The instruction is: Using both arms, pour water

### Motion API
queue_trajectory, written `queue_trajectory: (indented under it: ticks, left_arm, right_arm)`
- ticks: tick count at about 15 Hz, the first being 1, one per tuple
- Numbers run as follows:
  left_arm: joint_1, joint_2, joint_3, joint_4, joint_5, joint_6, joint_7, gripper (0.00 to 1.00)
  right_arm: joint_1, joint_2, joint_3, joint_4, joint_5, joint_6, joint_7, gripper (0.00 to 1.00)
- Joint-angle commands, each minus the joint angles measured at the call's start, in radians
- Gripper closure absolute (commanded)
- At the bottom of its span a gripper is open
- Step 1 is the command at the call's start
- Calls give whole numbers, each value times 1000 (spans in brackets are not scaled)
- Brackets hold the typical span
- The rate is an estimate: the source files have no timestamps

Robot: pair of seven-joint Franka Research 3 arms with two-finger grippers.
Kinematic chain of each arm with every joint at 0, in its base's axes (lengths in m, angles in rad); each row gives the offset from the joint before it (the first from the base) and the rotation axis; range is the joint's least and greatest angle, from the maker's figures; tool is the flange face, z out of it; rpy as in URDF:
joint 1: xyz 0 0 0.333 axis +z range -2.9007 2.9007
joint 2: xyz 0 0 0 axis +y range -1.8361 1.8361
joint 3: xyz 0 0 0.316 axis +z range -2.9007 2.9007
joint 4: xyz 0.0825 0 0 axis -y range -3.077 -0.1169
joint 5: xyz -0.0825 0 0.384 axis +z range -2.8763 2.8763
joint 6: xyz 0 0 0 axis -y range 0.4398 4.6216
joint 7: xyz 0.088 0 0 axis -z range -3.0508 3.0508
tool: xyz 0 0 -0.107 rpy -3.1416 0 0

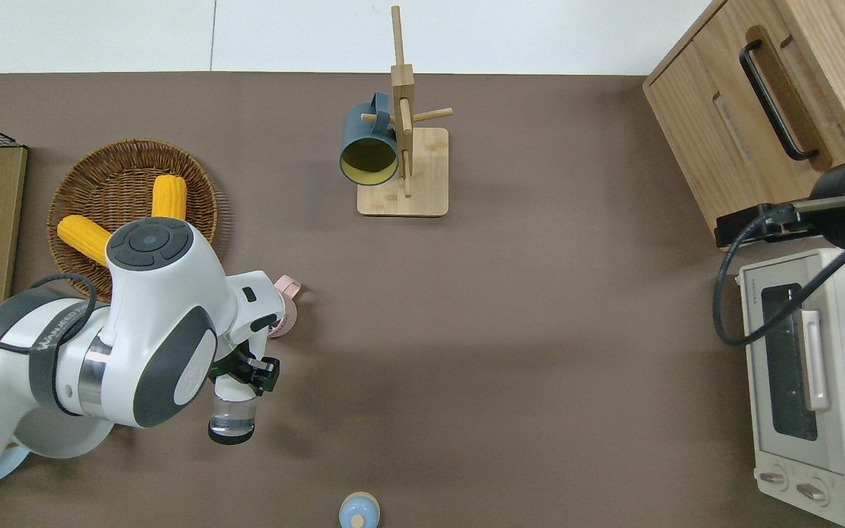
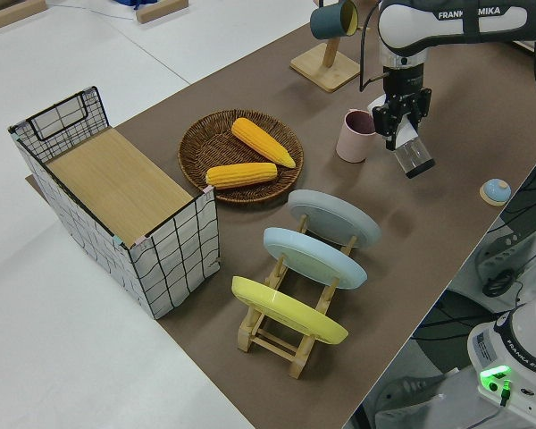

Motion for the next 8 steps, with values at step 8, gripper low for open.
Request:
queue_trajectory:
  ticks: [8]
  left_arm:
    - [-1, -23, 11, 22, -6, -35, -2, 1000]
  right_arm:
    - [-3, -5, -1, 5, 17, -14, -7, 9]
